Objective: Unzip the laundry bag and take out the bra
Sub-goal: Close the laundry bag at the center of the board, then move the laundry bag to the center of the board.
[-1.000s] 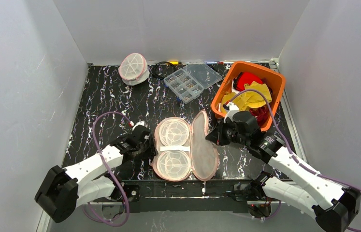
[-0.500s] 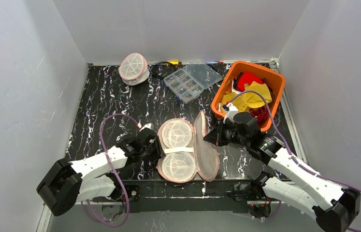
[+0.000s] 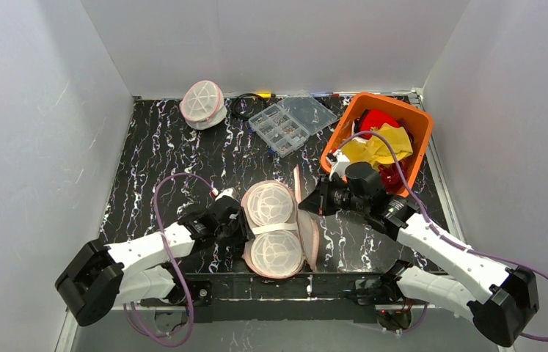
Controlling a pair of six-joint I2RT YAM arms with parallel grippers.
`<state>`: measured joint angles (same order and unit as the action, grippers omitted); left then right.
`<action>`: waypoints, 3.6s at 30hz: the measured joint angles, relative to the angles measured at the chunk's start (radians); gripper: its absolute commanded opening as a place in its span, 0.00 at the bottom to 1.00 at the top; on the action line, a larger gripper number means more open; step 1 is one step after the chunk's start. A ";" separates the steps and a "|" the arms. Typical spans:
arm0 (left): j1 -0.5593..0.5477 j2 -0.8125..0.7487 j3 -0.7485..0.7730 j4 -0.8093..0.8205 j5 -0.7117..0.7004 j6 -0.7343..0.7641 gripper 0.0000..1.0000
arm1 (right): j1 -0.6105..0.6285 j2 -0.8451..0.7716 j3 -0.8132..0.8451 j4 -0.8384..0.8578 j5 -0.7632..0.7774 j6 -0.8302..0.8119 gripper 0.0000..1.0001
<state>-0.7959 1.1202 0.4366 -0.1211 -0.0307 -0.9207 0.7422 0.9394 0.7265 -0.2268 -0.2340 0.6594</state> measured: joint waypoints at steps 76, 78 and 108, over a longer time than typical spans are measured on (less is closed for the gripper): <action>0.000 -0.110 0.197 -0.325 -0.118 0.116 0.50 | 0.365 -0.194 -0.296 0.041 0.595 -0.050 0.72; 0.000 -0.059 0.198 -0.303 -0.121 0.126 0.47 | 0.365 -0.214 -0.325 0.043 0.595 -0.033 0.72; 0.001 -0.066 0.112 -0.172 -0.145 -0.016 0.07 | 0.365 -0.212 -0.384 0.122 0.545 0.058 0.71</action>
<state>-0.7952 1.0542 0.5488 -0.2932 -0.1757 -0.9371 1.1076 0.7277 0.3428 -0.1051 0.3111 0.7174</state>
